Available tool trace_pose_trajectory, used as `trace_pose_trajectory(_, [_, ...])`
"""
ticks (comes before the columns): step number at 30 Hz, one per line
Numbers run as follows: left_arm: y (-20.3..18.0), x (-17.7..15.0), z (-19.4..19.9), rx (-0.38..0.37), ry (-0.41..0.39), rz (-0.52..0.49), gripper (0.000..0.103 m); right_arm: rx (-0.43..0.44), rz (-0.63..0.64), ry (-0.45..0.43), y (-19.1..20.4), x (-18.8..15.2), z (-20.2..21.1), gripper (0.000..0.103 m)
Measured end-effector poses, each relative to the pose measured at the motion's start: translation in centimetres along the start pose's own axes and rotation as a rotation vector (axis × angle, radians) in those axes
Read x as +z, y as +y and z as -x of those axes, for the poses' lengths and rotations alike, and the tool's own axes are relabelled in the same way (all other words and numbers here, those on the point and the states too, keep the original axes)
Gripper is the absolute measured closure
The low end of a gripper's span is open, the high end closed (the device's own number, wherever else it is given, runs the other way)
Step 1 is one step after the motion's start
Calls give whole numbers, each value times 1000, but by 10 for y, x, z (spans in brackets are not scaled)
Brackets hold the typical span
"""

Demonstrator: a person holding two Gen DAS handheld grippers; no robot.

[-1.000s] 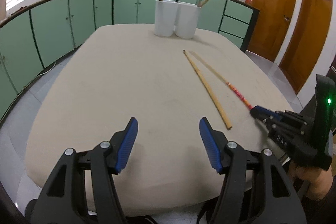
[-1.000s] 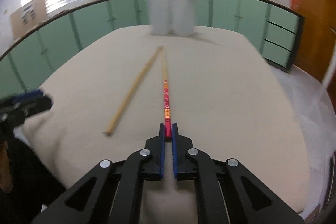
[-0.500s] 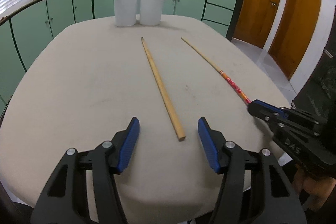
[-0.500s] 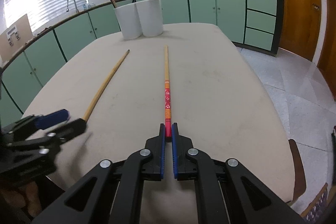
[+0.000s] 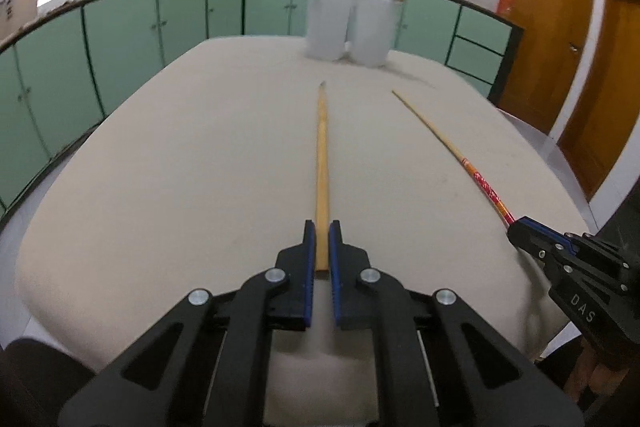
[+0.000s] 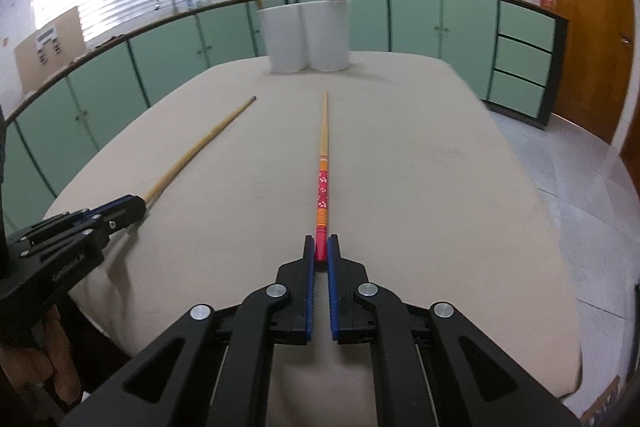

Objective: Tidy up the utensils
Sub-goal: 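Carry both chopsticks to the white holder and lower them in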

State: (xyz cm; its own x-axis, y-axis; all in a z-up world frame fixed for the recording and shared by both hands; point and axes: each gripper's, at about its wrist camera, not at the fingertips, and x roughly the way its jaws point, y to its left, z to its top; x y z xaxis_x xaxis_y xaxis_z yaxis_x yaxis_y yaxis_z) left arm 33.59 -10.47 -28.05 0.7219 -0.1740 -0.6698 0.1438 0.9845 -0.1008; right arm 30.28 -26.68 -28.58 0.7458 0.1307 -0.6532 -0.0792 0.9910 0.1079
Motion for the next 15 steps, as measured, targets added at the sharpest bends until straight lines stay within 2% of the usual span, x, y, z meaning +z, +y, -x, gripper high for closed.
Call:
trace_pose_trajectory(4, [5, -6, 5, -5, -5, -15, 94, 15, 6, -2, 7, -3, 2, 90])
trace_pose_trajectory(5, [5, -6, 5, -14, -6, -26, 91, 13, 5, -2, 7, -4, 3, 89])
trace_pose_trajectory(8, [6, -4, 2, -31, -10, -30, 90, 6, 11, -2, 7, -4, 1, 89])
trace_pose_trajectory(10, [7, -2, 0, -35, -4, -29, 97, 6, 13, -1, 8, -2, -2, 90])
trace_pose_trajectory(12, [8, 1, 1, -43, 11, -20, 97, 4, 7, 9, 8, 2, -2, 97])
trace_pose_trajectory(15, [10, 8, 10, -55, 26, -3, 97, 16, -10, 26, 9, 6, 7, 97])
